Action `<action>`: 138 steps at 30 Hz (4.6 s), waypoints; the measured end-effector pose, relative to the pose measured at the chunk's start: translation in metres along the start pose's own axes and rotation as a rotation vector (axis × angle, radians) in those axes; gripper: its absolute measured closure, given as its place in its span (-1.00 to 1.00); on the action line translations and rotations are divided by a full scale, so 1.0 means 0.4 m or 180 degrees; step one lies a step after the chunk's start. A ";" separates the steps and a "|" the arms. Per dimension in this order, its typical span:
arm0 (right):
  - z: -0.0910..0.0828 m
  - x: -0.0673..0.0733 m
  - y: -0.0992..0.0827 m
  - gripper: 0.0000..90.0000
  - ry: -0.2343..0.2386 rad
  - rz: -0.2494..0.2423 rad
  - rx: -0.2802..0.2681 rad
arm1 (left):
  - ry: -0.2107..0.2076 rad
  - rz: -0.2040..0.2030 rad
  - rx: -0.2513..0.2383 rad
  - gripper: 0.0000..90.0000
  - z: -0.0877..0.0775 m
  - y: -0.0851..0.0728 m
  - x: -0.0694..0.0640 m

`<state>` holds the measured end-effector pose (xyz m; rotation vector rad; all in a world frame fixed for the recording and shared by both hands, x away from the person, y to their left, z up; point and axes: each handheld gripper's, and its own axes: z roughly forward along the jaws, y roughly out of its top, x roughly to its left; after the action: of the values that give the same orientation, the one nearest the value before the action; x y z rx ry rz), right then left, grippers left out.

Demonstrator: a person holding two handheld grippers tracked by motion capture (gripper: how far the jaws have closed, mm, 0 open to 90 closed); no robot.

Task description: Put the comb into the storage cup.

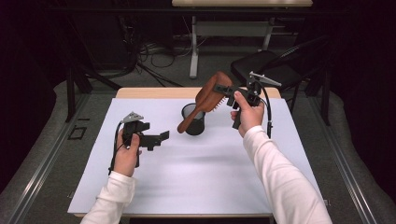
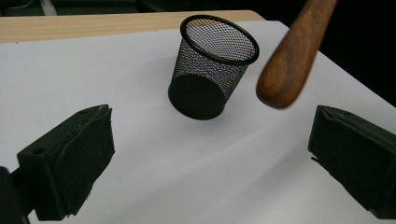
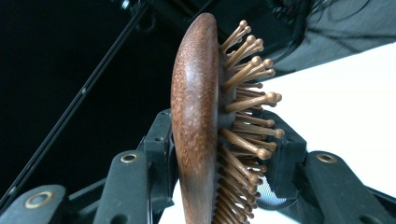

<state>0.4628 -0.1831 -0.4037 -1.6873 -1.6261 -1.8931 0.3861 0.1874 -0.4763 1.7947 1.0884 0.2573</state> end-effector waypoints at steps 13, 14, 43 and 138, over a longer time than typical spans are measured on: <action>-0.008 -0.024 0.028 0.17 -0.0201 0.0046 -0.0356 | -0.0006 -0.0011 0.0006 -0.98 0.004 -0.001 0.001; -0.009 -0.024 0.030 0.17 -0.0196 0.0059 -0.0385 | -0.0008 -0.0008 0.0008 -0.98 0.004 -0.002 0.001; -0.045 -0.036 0.066 0.17 -0.0499 0.0006 -0.0738 | -0.0020 -0.0021 0.0027 -0.98 0.010 -0.005 -0.001; 0.121 -0.089 -0.045 0.16 -0.0879 -0.0263 -0.0418 | -0.0029 -0.0069 0.0001 -0.98 0.003 -0.006 0.009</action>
<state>0.4942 -0.1583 -0.4519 -2.0440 -1.7231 -1.9126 0.3876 0.1896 -0.4798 1.7817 1.1010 0.2358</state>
